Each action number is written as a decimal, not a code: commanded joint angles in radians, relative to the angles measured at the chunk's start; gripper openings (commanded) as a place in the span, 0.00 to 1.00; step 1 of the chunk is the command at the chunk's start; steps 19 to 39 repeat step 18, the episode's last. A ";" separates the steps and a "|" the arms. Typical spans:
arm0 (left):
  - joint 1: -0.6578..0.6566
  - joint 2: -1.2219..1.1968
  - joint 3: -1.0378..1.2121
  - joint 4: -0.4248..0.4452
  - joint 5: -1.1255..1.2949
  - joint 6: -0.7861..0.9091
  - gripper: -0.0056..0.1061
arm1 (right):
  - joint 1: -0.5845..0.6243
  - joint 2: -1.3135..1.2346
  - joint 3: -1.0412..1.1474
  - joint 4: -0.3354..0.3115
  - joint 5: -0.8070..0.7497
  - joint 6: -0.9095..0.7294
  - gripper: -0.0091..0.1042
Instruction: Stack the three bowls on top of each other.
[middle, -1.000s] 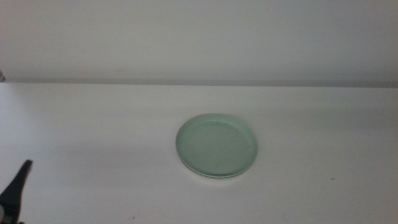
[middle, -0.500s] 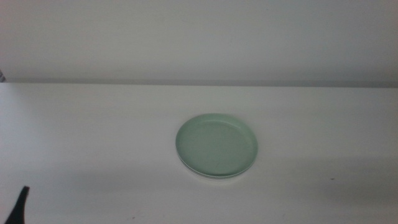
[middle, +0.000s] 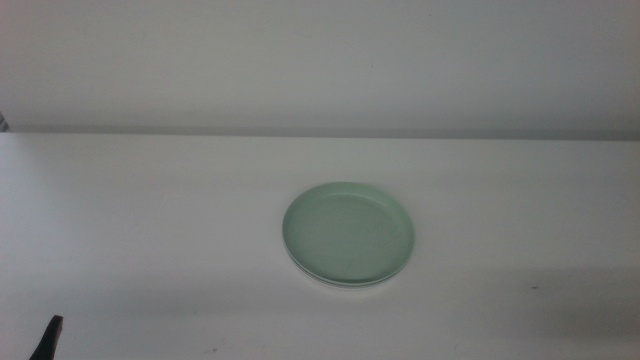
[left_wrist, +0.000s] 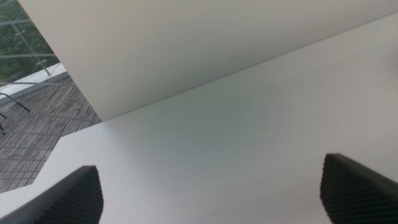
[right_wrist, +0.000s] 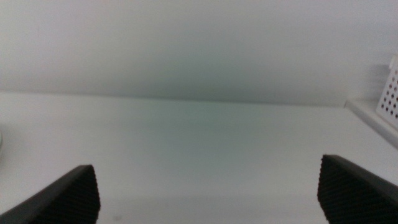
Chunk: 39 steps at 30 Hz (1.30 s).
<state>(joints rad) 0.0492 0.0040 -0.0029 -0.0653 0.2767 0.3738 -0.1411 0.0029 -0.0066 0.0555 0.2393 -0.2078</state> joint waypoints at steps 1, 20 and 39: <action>0.000 -0.040 0.042 -0.019 0.001 -0.008 0.89 | 0.002 -0.039 0.046 -0.031 0.042 -0.003 0.90; 0.000 -0.040 0.042 -0.002 -0.049 -0.006 0.89 | 0.002 -0.039 0.046 -0.031 0.007 -0.002 0.90; 0.000 -0.040 0.042 -0.002 -0.049 -0.006 0.89 | 0.002 -0.039 0.046 -0.031 0.007 -0.002 0.90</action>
